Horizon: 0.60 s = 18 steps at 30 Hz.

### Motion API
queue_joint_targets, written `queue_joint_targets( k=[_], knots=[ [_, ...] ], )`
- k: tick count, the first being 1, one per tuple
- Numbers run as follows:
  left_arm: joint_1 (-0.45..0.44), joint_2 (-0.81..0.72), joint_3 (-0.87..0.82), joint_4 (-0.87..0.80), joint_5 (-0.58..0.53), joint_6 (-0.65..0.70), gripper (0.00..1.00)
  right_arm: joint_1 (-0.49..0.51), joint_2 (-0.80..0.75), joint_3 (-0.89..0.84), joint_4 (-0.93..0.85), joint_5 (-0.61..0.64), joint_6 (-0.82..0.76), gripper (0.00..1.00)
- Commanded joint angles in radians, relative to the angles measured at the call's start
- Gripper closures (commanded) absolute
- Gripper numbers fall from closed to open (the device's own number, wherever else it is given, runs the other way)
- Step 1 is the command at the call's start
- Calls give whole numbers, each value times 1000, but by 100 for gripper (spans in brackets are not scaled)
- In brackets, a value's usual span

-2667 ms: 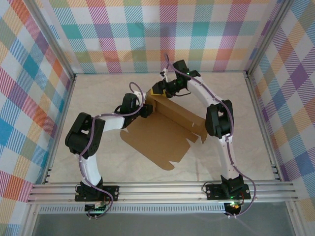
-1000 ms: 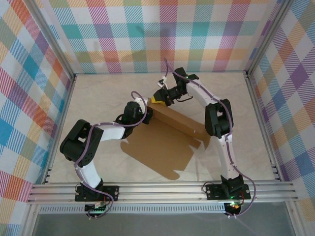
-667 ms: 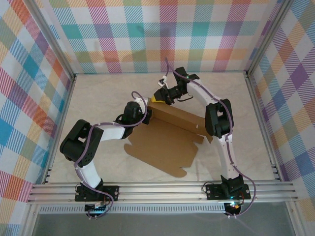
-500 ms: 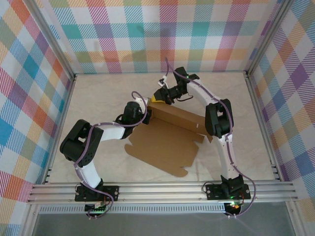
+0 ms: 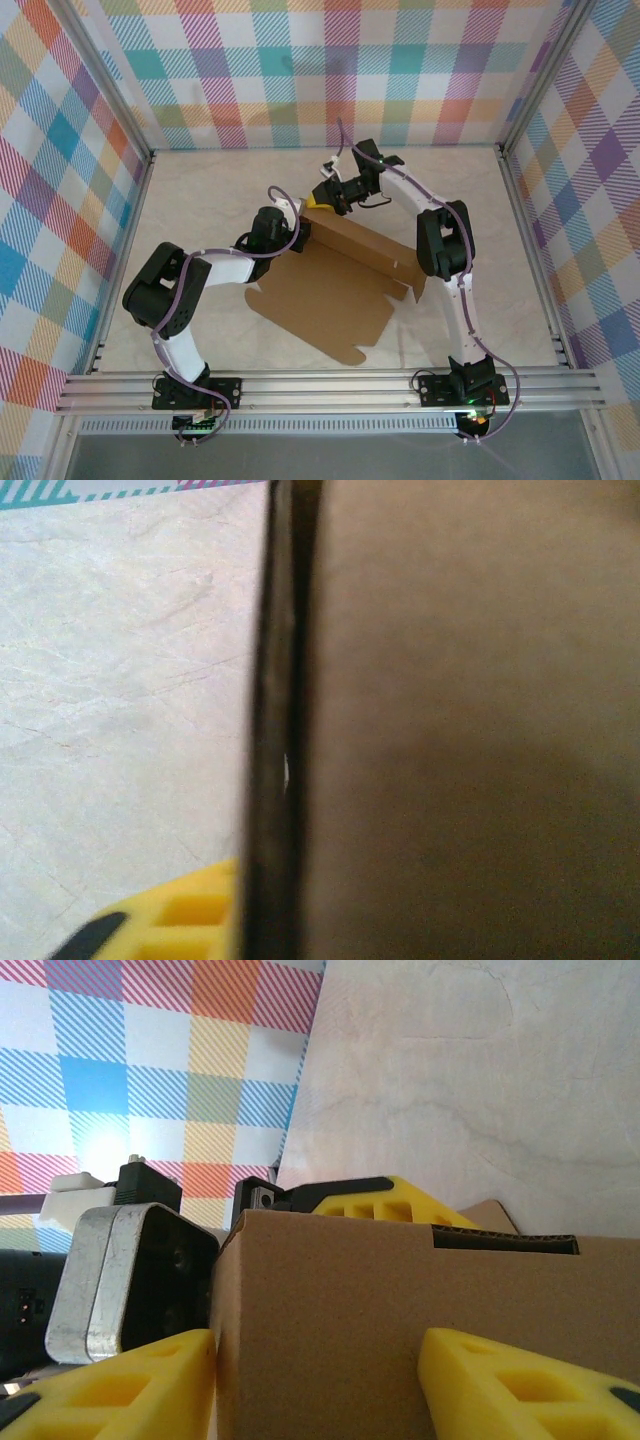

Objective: Fold the paper box

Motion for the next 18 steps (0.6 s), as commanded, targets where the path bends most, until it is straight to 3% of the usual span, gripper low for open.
queue_joint_targets(
  k=[1,3,4,11,18],
  knots=[
    [-20,50,15,-20,53,-1,85,40,-9,-34,-18,-8,9,44],
    [-19,51,13,-22,50,-1,98,40,-9,-35,-16,-7,13,44],
    [-19,51,13,-25,46,-1,100,40,-11,-34,-15,-7,14,44],
    [-16,46,2,-18,33,-9,100,38,-34,-47,16,-3,28,43],
    [14,37,-9,13,70,-51,100,1,-120,-129,160,80,128,34]
  ],
)
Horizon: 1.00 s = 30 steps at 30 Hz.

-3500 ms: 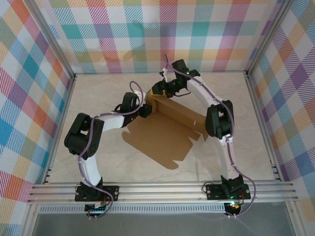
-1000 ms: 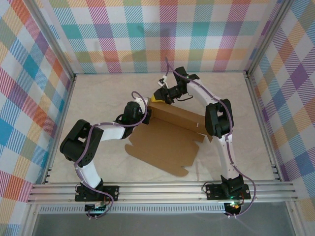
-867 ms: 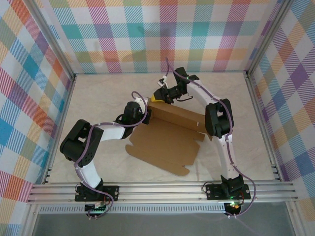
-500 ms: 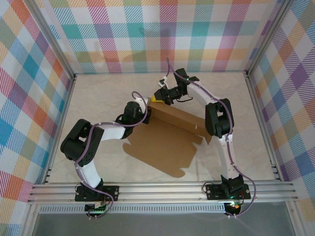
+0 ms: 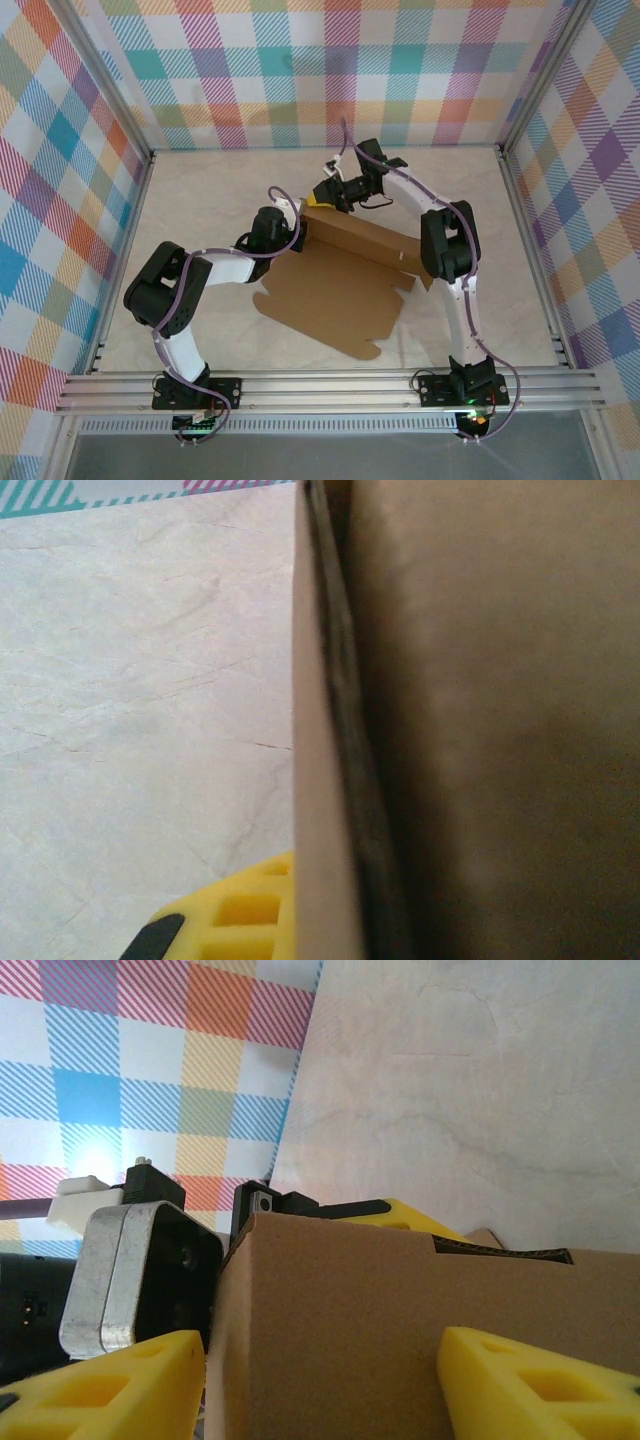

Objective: Fold the paper box

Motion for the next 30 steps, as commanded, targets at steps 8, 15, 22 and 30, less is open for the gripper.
queue_joint_targets(
  k=[8,15,22,30],
  knots=[
    [17,46,-16,-8,92,-51,100,1,11,28,-61,32,2,36],
    [-24,-18,-83,-6,-39,39,100,18,22,20,-155,168,-92,36],
    [-42,-16,-106,27,-131,91,91,19,16,-34,-100,144,-79,42],
    [-34,21,-104,72,-83,41,86,17,43,-31,-82,26,-74,43]
  ],
)
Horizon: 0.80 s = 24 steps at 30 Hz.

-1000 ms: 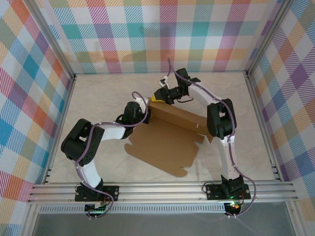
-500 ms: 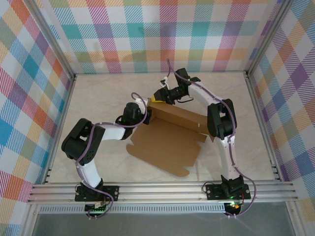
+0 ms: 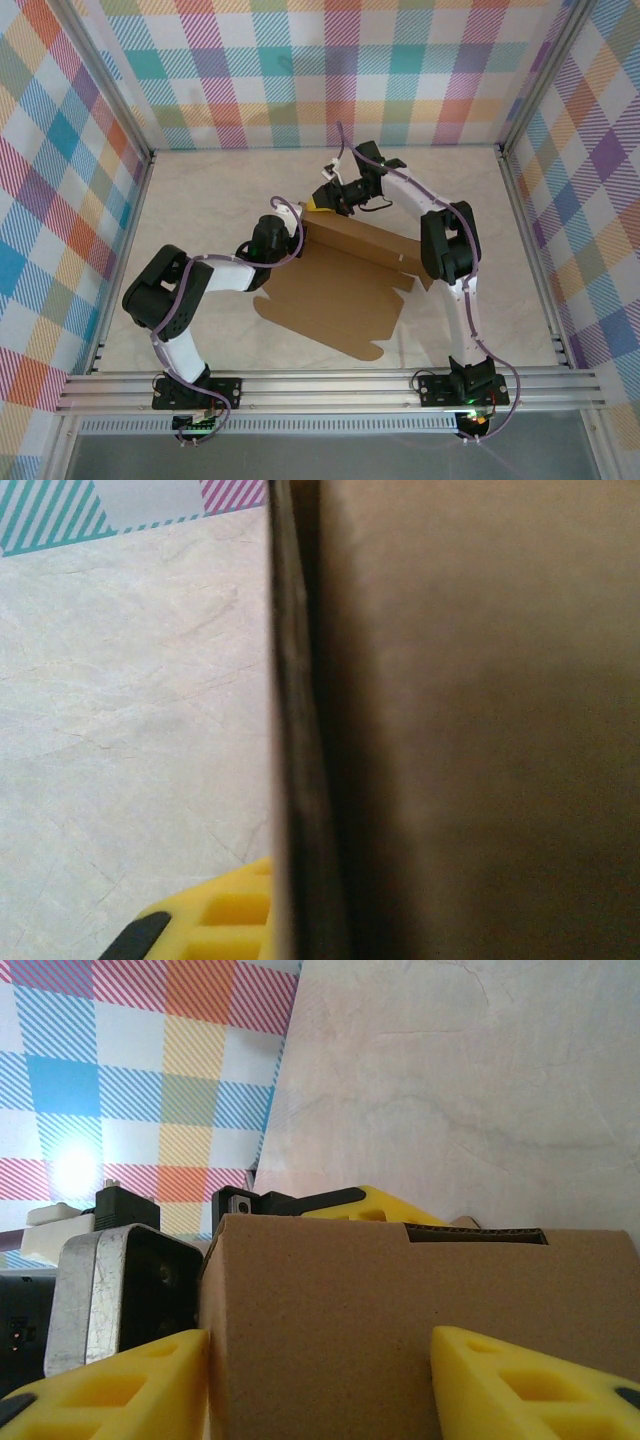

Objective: Fold the paper box

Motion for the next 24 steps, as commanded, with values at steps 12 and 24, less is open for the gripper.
queue_joint_targets(
  k=[12,24],
  knots=[
    [26,111,-11,18,50,-92,83,5,27,-99,38,-55,3,44],
    [43,120,-16,24,58,-112,80,4,0,-112,75,-52,40,44]
  ],
)
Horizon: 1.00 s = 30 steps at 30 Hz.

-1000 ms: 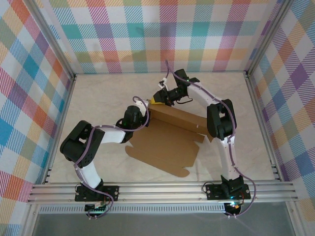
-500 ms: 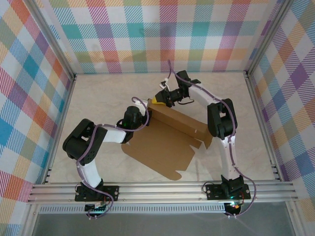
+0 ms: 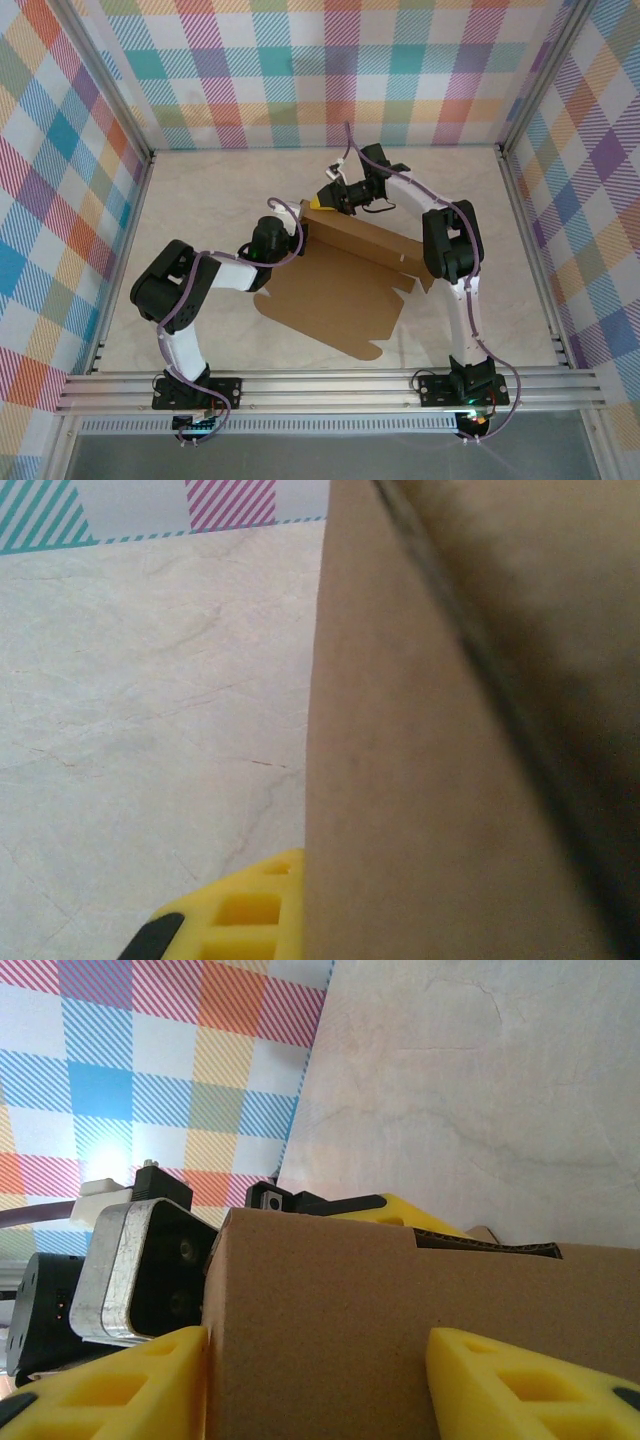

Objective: Fold the paper box

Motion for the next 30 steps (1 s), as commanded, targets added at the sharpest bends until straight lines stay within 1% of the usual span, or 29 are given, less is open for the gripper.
queue_joint_targets(
  k=[1,3,7,9,12,13,14,15,16,19,21,25,28,30],
  knots=[
    [21,58,-10,-93,16,-44,78,30,3,-37,-57,22,0,44],
    [22,59,-10,-94,17,-45,72,29,2,-38,-57,19,0,43],
    [22,69,-7,-97,20,-48,71,30,4,-39,-55,17,0,43],
    [22,73,-2,-101,26,-48,73,29,8,-38,-55,16,0,43],
    [23,82,9,-106,52,-52,73,29,8,-40,-58,14,-1,43],
    [24,85,10,-105,57,-56,75,30,8,-40,-57,13,-1,43],
    [24,86,13,-103,62,-60,85,30,7,-41,-59,16,-1,44],
    [25,87,13,-101,65,-62,98,29,4,-44,-58,16,-1,43],
    [26,87,10,-100,65,-63,100,31,0,-47,-58,18,0,43],
    [35,78,-3,-88,62,-72,100,29,-16,-61,-40,27,5,43],
    [54,67,-15,-74,88,-94,100,28,-38,-77,-10,49,22,43],
    [80,52,-30,-48,128,-131,100,13,-79,-91,31,106,67,37],
    [91,45,-32,-46,148,-145,100,-3,-119,-111,78,148,115,28],
    [100,41,-24,-47,173,-156,100,-10,-149,-114,77,192,122,24]
  ],
)
